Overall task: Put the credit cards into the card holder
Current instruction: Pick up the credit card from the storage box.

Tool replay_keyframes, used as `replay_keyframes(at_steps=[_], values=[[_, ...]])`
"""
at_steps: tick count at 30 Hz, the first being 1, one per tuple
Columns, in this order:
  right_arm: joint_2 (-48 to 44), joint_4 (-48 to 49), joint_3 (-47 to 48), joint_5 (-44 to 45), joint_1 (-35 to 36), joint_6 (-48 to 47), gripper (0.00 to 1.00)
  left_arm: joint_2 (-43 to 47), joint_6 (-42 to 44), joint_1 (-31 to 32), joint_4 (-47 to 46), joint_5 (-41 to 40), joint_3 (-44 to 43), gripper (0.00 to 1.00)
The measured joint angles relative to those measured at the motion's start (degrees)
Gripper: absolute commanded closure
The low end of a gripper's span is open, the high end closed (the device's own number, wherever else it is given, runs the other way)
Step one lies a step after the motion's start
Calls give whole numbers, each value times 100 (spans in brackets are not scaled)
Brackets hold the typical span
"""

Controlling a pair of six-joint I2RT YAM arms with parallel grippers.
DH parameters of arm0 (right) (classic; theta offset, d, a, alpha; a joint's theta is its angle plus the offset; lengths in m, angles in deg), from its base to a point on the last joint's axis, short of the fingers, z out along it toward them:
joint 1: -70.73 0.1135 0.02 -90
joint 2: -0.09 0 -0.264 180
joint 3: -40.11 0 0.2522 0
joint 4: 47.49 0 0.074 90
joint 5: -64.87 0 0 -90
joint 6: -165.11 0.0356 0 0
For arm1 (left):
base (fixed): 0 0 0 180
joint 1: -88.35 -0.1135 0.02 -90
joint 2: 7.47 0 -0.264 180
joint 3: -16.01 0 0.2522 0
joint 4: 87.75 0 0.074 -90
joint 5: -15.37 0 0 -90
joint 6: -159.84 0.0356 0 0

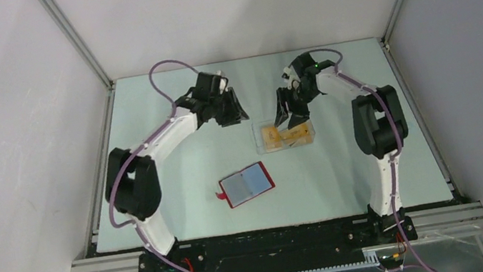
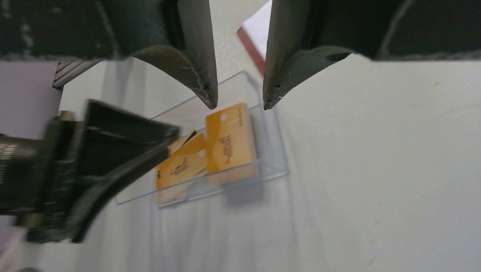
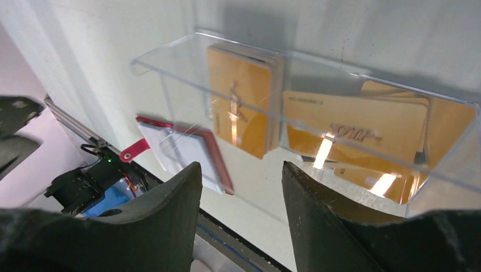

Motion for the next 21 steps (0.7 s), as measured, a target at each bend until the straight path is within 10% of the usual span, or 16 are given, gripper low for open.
replay_keyframes(at_steps=[12,21], values=[[616,-452,734,586,321,-59,33,-1268,-48,638,-44,11,-962,51],[621,-907,1047,1808,1047,-4,22,400,-50,490,-2,-1137,575,38]])
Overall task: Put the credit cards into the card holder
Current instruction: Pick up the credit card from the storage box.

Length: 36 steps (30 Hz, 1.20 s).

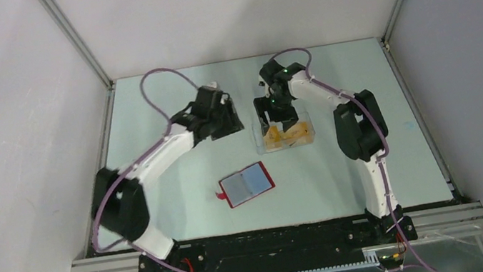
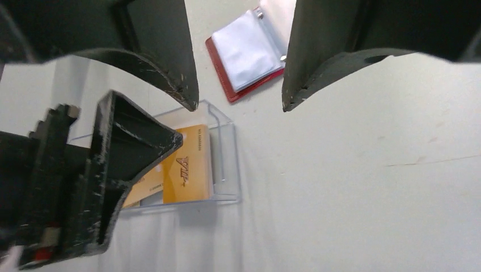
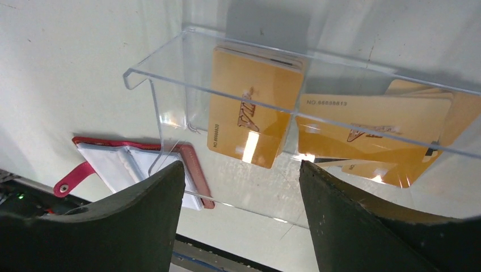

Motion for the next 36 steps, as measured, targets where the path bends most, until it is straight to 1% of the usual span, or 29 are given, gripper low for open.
replay_keyframes(at_steps=[6,11,16,27,31,34,36], values=[[273,-372,535,658,350,114,24,1613,2,-372,-52,-590,957,38],[737,-688,1027,1150,505,199,24,2260,9,-640,-66,-752,1646,38],[970,-896,1202,1384,540,247,26,2505,9,-708,-7,-754,2100,38],[1182,-973,1281,1403,669,352,27,2511,4,-713,13,-732,2417,38],[1207,-973,1281,1401,710,363,30,2511,4,-713,13,-726,2479,38],[1213,-986,1281,1443,732,380,37,2511,4,-713,13,-713,2524,38],[1215,-1010,1281,1495,741,389,39,2511,4,-713,13,-708,2557,38]])
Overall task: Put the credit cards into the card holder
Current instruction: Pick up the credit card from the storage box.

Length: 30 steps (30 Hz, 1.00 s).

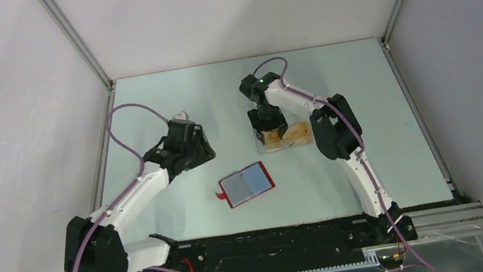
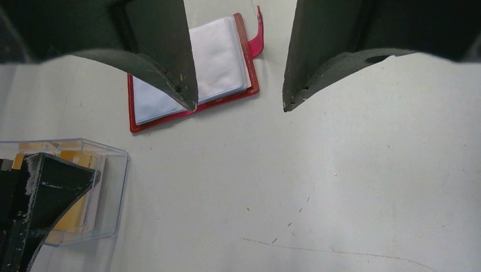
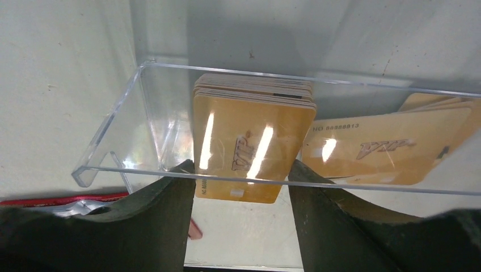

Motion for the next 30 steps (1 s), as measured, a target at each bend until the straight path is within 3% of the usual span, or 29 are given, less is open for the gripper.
replay_keyframes(at_steps=[30], values=[[-299,-61,17,-251,-105,-31,32,-125,0,-2,2,133,133,38]])
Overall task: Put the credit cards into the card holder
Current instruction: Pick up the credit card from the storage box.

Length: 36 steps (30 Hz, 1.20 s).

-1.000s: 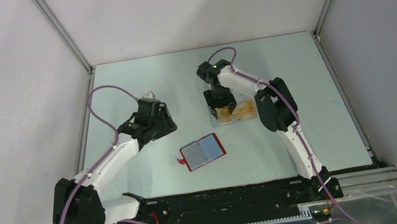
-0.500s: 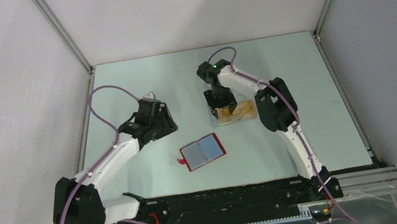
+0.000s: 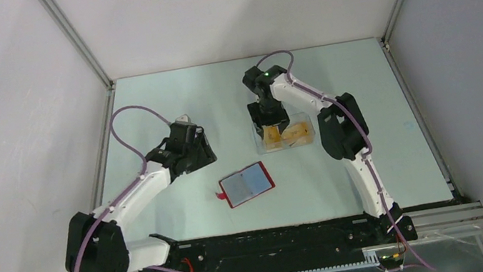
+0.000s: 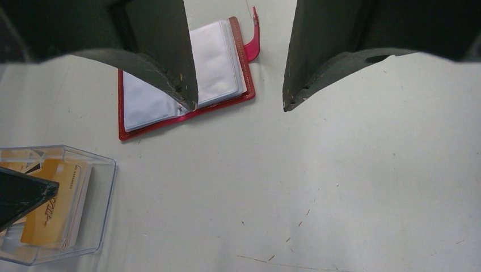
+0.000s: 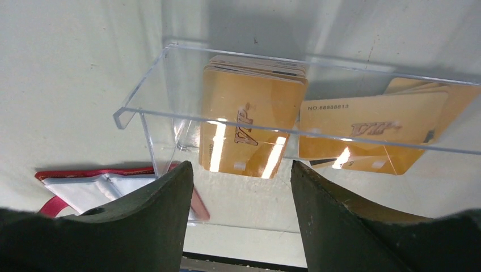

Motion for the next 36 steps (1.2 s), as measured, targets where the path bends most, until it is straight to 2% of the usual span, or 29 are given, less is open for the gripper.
replay_keyframes(at_steps=[7,13,17,22,29,36], values=[[-87,35,-24,-17,-31,-157,31,-35,2,-2,0,7,0,38],[-87,55,-42,-68,-44,-173,23,-83,2,-2,0,13,0,38],[-87,94,-42,-133,-44,-81,25,-101,2,-2,0,17,0,38],[-81,98,-42,-166,-42,166,35,-114,2,-2,-2,39,28,38],[-66,144,-42,22,13,422,30,-125,2,-2,-11,39,52,38],[140,140,-42,293,39,535,30,-138,4,-2,-26,42,79,38]])
